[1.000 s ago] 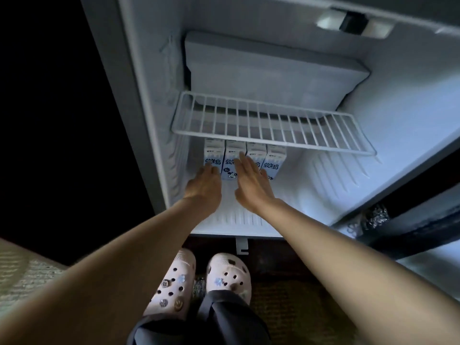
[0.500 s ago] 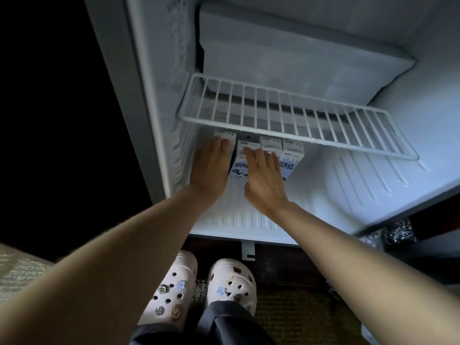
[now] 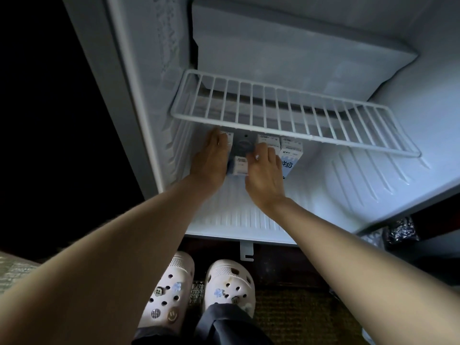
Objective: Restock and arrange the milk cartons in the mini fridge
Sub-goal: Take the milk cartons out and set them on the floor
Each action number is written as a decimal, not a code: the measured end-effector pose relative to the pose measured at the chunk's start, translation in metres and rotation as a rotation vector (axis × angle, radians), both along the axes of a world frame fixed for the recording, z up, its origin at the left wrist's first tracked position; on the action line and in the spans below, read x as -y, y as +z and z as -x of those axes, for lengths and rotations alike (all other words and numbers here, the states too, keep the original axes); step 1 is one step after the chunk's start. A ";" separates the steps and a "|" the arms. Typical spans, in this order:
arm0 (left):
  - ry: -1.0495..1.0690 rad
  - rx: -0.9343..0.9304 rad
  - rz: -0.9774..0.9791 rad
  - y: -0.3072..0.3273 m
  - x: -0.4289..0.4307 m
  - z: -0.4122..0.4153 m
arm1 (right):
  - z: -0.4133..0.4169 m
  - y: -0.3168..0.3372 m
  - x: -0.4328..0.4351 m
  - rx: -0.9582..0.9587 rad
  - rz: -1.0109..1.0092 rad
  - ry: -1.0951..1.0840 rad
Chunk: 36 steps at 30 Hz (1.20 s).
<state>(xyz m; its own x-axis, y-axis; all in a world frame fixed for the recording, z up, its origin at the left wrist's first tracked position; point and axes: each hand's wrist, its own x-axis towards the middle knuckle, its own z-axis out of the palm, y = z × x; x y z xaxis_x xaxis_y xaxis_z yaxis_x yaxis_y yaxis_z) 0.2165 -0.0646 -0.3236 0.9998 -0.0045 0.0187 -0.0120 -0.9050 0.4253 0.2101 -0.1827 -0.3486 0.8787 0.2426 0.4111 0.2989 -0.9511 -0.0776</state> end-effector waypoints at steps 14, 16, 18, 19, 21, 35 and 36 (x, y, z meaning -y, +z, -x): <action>-0.027 -0.069 -0.224 -0.013 -0.007 0.036 | 0.021 0.003 0.007 -0.273 -0.018 -0.031; -0.045 -0.072 -0.224 -0.004 -0.009 0.038 | 0.031 0.007 0.010 -0.287 -0.050 -0.019; -0.035 -0.094 -0.231 0.009 -0.008 0.044 | 0.045 0.012 0.017 -0.277 -0.075 0.024; -0.027 -0.108 -0.228 0.017 -0.008 0.049 | 0.053 0.017 0.020 -0.278 -0.102 0.033; -0.020 -0.115 -0.218 0.033 -0.005 0.064 | 0.070 0.031 0.026 -0.289 -0.170 0.010; -0.264 0.006 -0.123 0.207 0.042 0.241 | 0.254 0.191 0.079 -0.199 -0.396 -0.113; -0.297 0.002 -0.145 0.218 0.049 0.256 | 0.272 0.203 0.086 -0.188 -0.413 -0.140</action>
<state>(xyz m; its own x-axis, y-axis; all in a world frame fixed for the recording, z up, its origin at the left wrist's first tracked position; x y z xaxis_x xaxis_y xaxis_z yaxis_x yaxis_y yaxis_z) -0.0392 -0.1138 -0.1053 0.9544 -0.2985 -0.0012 -0.2852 -0.9130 0.2919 -0.0616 -0.2691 -0.1451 0.9596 -0.0338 0.2792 0.1148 -0.8592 -0.4986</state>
